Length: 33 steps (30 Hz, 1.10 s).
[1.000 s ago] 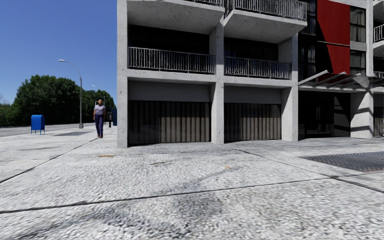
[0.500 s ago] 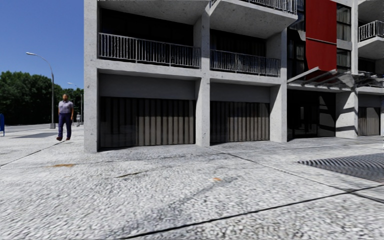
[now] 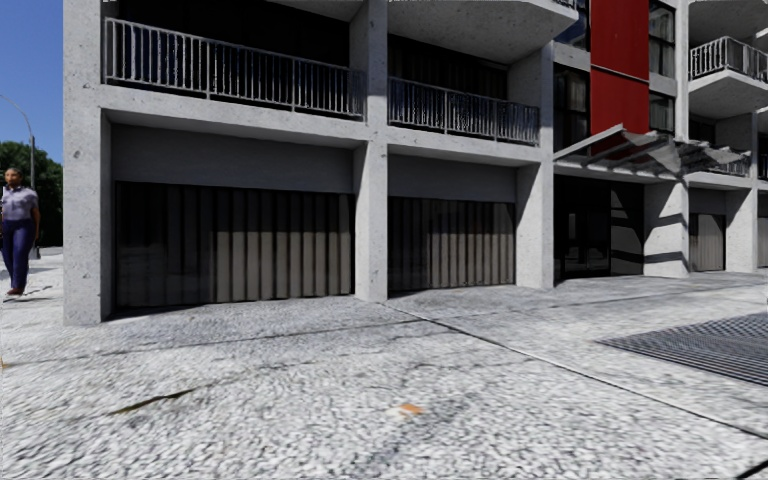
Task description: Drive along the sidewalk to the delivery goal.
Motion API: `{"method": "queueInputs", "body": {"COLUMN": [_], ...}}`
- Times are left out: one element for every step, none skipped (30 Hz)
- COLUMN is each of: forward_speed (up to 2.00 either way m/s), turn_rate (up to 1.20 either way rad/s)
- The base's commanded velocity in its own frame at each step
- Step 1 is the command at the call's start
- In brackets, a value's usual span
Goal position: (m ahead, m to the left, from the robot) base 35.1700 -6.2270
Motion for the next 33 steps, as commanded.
{"method": "queueInputs", "body": {"forward_speed": [1.73, 1.73, 1.73, 1.73, 1.73, 1.74, 1.74, 1.74, 1.74, 1.74, 1.74, 1.74, 1.74, 1.74, 1.74, 1.74, 1.74, 1.74, 1.74, 1.74, 1.74, 1.74, 1.74, 1.74, 1.74, 1.74, 1.74, 1.74, 1.74, 1.74, 1.74, 1.74, 1.74], "turn_rate": [-0.31, -0.31, -0.31, -0.31, -0.31, -0.31, -0.31, -0.31, -0.31, -0.31, -0.31, -0.32, -0.32, -0.35, -0.37, -0.4, -0.4, -0.42, -0.42, -0.42, -0.42, -0.42, -0.42, -0.42, -0.42, -0.42, -0.42, -0.42, -0.42, -0.46, -0.47, -0.48, -0.48]}}
